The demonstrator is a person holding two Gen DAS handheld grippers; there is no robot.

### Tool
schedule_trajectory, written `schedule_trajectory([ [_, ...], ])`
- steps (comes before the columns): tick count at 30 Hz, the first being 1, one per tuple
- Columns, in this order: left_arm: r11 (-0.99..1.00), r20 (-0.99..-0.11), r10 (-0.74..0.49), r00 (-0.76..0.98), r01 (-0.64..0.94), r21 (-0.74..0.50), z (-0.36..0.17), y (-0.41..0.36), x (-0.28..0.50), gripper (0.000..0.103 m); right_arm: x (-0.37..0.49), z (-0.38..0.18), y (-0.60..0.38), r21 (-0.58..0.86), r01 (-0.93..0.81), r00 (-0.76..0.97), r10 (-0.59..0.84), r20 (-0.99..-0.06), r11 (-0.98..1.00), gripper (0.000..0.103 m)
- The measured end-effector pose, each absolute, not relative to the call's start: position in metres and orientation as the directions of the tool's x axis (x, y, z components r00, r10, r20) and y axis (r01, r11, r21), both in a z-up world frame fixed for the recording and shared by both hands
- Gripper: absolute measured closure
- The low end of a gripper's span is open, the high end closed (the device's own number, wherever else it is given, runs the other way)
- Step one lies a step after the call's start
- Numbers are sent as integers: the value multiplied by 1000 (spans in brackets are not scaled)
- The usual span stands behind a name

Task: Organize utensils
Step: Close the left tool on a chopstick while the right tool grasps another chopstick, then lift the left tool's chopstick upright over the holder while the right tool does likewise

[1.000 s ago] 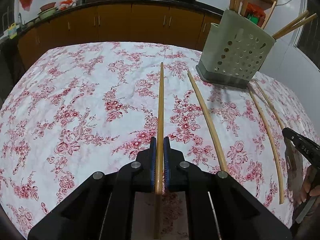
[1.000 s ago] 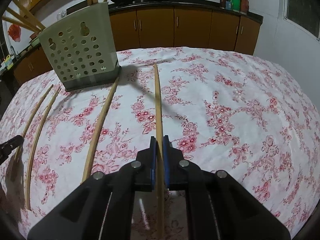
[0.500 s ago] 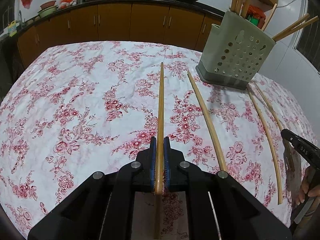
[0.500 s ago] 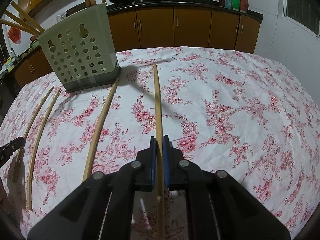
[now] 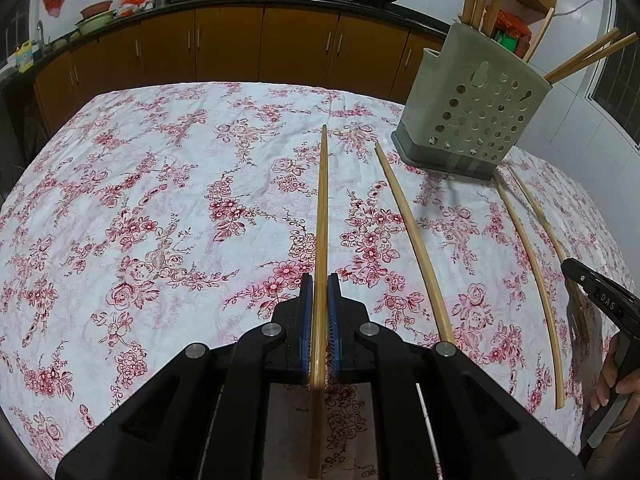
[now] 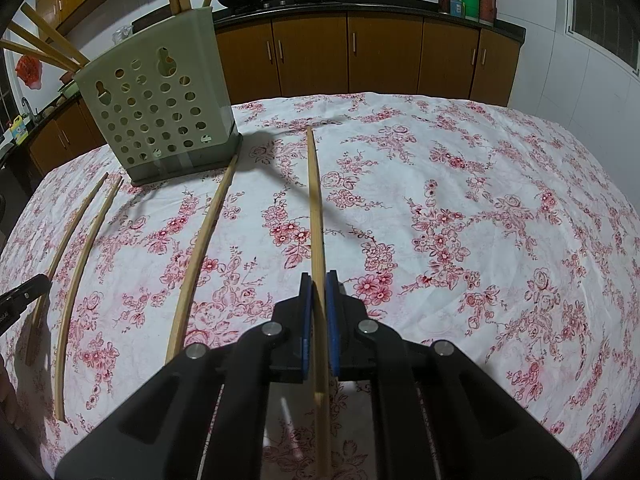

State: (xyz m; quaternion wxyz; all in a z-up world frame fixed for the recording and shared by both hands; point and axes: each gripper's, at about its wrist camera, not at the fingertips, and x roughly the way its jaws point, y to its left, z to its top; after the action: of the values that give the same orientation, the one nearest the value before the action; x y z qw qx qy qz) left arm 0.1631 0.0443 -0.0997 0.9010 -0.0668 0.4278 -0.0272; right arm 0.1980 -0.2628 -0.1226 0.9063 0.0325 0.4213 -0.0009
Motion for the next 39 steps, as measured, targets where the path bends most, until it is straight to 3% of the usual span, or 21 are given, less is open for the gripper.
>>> schedule_trajectory([
  [12, 990, -767, -104, 633, -8, -142, -99, 45, 163, 94, 198, -122, -264, 63, 28, 645, 30, -763, 998, 93],
  [29, 996, -772, -80, 630, 74, -42, -98, 36, 133, 95, 170, -118, -267, 84, 1, 631, 65, -773, 996, 95],
  [39, 991, -658, -128, 742, 63, -122, -38, 43, 145, 95, 164, -50, -283, 138, 25, 780, 67, -623, 990, 95],
])
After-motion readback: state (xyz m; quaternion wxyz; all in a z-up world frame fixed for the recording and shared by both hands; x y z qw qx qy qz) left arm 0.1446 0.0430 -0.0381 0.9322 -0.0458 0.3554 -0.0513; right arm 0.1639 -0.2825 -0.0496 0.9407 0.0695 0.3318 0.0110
